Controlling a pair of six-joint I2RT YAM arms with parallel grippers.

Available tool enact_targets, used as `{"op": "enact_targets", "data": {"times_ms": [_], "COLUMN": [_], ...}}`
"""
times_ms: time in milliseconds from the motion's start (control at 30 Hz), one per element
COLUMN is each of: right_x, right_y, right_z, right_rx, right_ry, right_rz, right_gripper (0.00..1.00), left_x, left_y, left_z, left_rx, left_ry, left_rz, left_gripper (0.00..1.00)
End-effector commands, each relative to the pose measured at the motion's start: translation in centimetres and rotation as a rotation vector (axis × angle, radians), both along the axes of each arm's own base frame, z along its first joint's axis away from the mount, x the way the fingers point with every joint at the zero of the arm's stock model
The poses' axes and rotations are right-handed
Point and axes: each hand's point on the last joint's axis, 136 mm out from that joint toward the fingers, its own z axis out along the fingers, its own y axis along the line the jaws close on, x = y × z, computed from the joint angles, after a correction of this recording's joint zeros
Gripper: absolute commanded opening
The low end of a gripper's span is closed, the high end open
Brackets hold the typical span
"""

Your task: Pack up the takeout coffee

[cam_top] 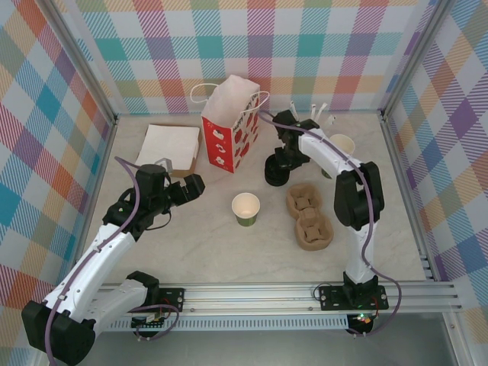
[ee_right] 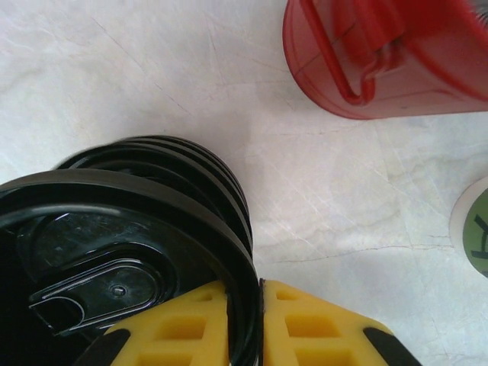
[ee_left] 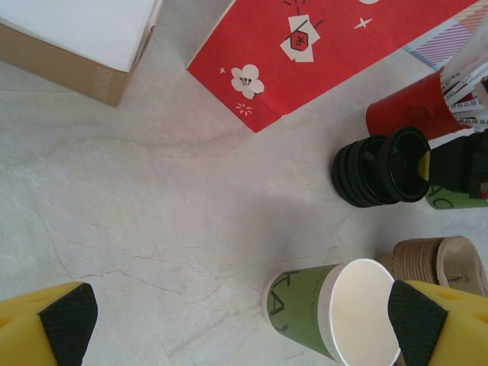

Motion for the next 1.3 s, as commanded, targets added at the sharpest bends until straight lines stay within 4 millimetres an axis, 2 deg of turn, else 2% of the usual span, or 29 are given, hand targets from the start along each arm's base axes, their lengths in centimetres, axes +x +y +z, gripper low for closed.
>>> {"op": "enact_targets", "data": {"times_ms": [0,133,300,367,500,667,867,1033,1133,1267], "right_x": [-0.1,-0.2,-1.6,-2.7,-5.1,-8.2,-10.7,-12.0,-12.4,-12.6], "right_y": [0.2,0.4,1.6,2.3,2.8,3.3,4.1,4.6,4.9,5.4], "right_z": [2.7,4.0,7.4,8.5,10.0,10.2,11.1,11.9,12.1,12.2], "right_rx": [0.061,0.098,0.247,0.33,0.425,0.479,0.561,0.59,0.613,0.634], "right_ry": [-0.055,-0.092,-0.213,-0.26,-0.345,-0.412,-0.46,-0.474,-0.47,-0.466], "right_rz": [0.017,0.025,0.064,0.087,0.12,0.149,0.167,0.185,0.195,0.212], "right_gripper": [0.17,0.16,0.15,0.14,0.14,0.13,0.13,0.13,0.13,0.13], "left_x": [0.2,0.4,0.5,1.0,1.5,2.0,2.1,2.2,1.9,1.7], "left_y": [-1.4,-3.4,-7.0,-8.6,-11.3,-15.0,-18.7,-20.6,-21.7,-22.7], "left_z": [1.4,2.4,4.4,5.7,6.8,7.9,6.9,5.6,5.4,5.6], "left_rx": [-0.042,-0.117,-0.266,-0.343,-0.393,-0.421,-0.401,-0.37,-0.375,-0.388], "left_ry": [-0.024,-0.029,-0.045,-0.073,-0.08,-0.081,-0.04,-0.003,0.005,0.003], "left_rz": [-0.055,-0.142,-0.293,-0.349,-0.419,-0.497,-0.548,-0.555,-0.578,-0.606], "left_gripper": [1.0,1.0,0.99,0.98,0.99,1.0,1.0,0.98,0.93,0.8]}}
